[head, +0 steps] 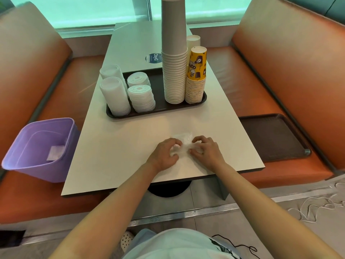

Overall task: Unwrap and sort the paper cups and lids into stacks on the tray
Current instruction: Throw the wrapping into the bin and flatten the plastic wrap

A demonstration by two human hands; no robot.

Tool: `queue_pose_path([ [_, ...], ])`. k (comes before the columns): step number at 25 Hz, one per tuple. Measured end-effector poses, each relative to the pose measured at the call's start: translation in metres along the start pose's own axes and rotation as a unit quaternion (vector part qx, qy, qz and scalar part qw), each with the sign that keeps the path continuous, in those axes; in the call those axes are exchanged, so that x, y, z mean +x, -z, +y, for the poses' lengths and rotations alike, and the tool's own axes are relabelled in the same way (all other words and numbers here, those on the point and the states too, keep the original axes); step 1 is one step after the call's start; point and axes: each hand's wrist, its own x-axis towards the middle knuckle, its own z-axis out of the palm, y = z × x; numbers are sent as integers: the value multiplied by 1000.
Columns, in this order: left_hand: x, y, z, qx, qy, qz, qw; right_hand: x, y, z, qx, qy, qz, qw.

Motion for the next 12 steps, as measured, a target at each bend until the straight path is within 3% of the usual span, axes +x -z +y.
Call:
queue_pose_path([
  [2, -4, -2, -4, 146, -80, 18, 986, 1, 0, -1, -12, 2, -9, 1000],
  [3, -6, -2, -3, 166, -81, 34, 982, 1, 0, -1, -17, 2, -18, 1000],
  [8, -2, -1, 1, 62, 69, 55, 994, 3, 9, -15, 73, -65, -11, 995],
  [12, 7, -5, 3, 48, 118, 70, 989, 14, 2, -22, 21, -107, -7, 994],
])
